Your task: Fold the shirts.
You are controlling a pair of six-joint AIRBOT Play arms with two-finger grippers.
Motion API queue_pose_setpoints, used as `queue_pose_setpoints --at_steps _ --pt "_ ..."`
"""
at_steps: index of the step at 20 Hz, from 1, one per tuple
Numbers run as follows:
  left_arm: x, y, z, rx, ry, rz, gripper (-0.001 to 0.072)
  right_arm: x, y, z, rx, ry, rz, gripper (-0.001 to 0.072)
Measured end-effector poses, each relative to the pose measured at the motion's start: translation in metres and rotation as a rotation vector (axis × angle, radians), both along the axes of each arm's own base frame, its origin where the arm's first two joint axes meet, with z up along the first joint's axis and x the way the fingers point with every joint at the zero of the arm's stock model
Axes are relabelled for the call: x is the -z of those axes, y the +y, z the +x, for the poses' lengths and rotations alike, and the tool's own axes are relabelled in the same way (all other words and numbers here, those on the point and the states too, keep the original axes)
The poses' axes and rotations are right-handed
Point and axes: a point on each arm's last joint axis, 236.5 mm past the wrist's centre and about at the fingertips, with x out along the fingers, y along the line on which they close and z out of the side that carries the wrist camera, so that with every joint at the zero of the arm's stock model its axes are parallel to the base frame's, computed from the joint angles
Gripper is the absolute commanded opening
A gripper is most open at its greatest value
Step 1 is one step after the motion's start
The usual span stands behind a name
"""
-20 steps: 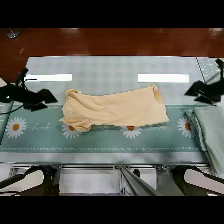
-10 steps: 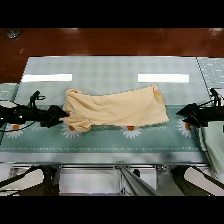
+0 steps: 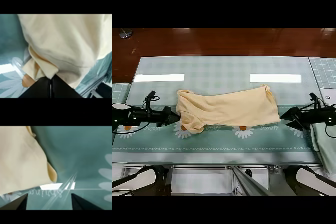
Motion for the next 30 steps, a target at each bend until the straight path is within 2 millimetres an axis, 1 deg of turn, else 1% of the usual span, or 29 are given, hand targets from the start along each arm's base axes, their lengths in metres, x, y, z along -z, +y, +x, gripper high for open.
queue_pose_setpoints --at_steps 1,4,5,6,7,8,9,10,11,12,13,14,15,16,17,18,19,20,21,22,23,24,25,26,27,29,30 --pt "-0.001 -0.001 -0.001 0.003 0.001 -0.005 0.0022 0.004 0.005 0.003 -0.008 0.011 -0.001 0.062" --pt "-0.002 -0.002 -0.001 0.008 -0.001 -0.012 0.0022 0.011 0.03 0.015 -0.058 0.031 0.012 0.0619" --pt "-0.002 -0.002 -0.001 0.008 -0.001 -0.012 0.0021 0.011 0.039 0.019 -0.08 0.033 0.016 0.0599" --pt "-0.002 -0.002 -0.001 0.008 -0.003 -0.011 0.0021 0.011 0.047 0.024 -0.1 0.031 0.014 0.041" --pt "-0.003 -0.002 0.0 0.004 -0.008 -0.011 0.0021 0.012 0.052 0.03 -0.119 0.021 0.002 0.0115" --pt "-0.006 -0.002 0.003 -0.002 -0.021 -0.013 0.0021 0.009 0.057 0.037 -0.132 0.009 0.002 0.0022" --pt "-0.012 -0.002 0.008 -0.008 -0.042 -0.014 0.0021 0.005 0.061 0.043 -0.149 -0.003 -0.001 0.0022" --pt "-0.022 -0.001 0.017 -0.019 -0.077 -0.017 0.0021 -0.003 0.065 0.052 -0.169 -0.024 0.0 0.0022" --pt "-0.037 -0.001 0.029 -0.033 -0.129 -0.022 0.0021 -0.014 0.068 0.062 -0.185 -0.053 0.0 0.0022" --pt "-0.056 0.001 0.042 -0.046 -0.189 -0.025 0.0021 -0.029 0.069 0.073 -0.207 -0.083 -0.003 0.0021" --pt "-0.08 0.002 0.056 -0.057 -0.261 -0.027 0.0021 -0.048 0.07 0.088 -0.221 -0.128 -0.006 0.0021" --pt "-0.112 0.004 0.072 -0.07 -0.355 -0.028 0.0021 -0.074 0.069 0.107 -0.229 -0.192 -0.021 0.0021" --pt "-0.15 0.006 0.088 -0.08 -0.458 -0.025 0.0021 -0.108 0.067 0.126 -0.24 -0.277 -0.041 0.0021" --pt "-0.188 0.008 0.099 -0.087 -0.556 -0.021 0.0021 -0.144 0.065 0.143 -0.25 -0.364 -0.064 0.0021" --pt "-0.233 0.009 0.108 -0.087 -0.664 -0.01 0.0021 -0.186 0.063 0.16 -0.255 -0.468 -0.098 0.0021" --pt "-0.278 0.008 0.111 -0.086 -0.767 -0.001 0.0021 -0.229 0.061 0.171 -0.258 -0.568 -0.13 0.0021" --pt "-0.326 0.007 0.11 -0.078 -0.88 0.017 0.0021 -0.28 0.06 0.177 -0.262 -0.686 -0.165 0.0021" --pt "-0.37 0.005 0.105 -0.071 -0.983 0.04 0.0021 -0.327 0.059 0.177 -0.261 -0.794 -0.203 0.0021" --pt "-0.417 0.003 0.095 -0.068 -1.097 0.065 0.0021 -0.377 0.059 0.17 -0.255 -0.914 -0.24 0.002" --pt "-0.458 0.002 0.083 -0.07 -1.194 0.093 0.0021 -0.42 0.06 0.157 -0.245 -1.017 -0.273 0.002" --pt "-0.496 0.002 0.067 -0.081 -1.287 0.138 0.0021 -0.46 0.06 0.138 -0.231 -1.12 -0.313 0.0021" --pt "-0.527 0.004 0.051 -0.096 -1.36 0.192 0.0021 -0.493 0.059 0.117 -0.216 -1.207 -0.352 0.002" --pt "-0.555 0.006 0.032 -0.12 -1.424 0.254 0.0021 -0.526 0.059 0.09 -0.201 -1.296 -0.392 0.0021" --pt "-0.576 0.008 0.015 -0.144 -1.473 0.318 0.0021 -0.55 0.059 0.064 -0.19 -1.368 -0.432 0.0021" --pt "-0.594 0.011 -0.004 -0.172 -1.514 0.393 0.0021 -0.572 0.057 0.037 -0.175 -1.433 -0.481 0.0021" --pt "-0.617 0.015 -0.039 -0.232 -1.574 0.529 0.0021 -0.605 0.051 -0.015 -0.129 -1.54 -0.582 0.002" --pt "-0.625 0.016 -0.054 -0.257 -1.595 0.585 0.0021 -0.616 0.046 -0.038 -0.104 -1.581 -0.629 0.0021"
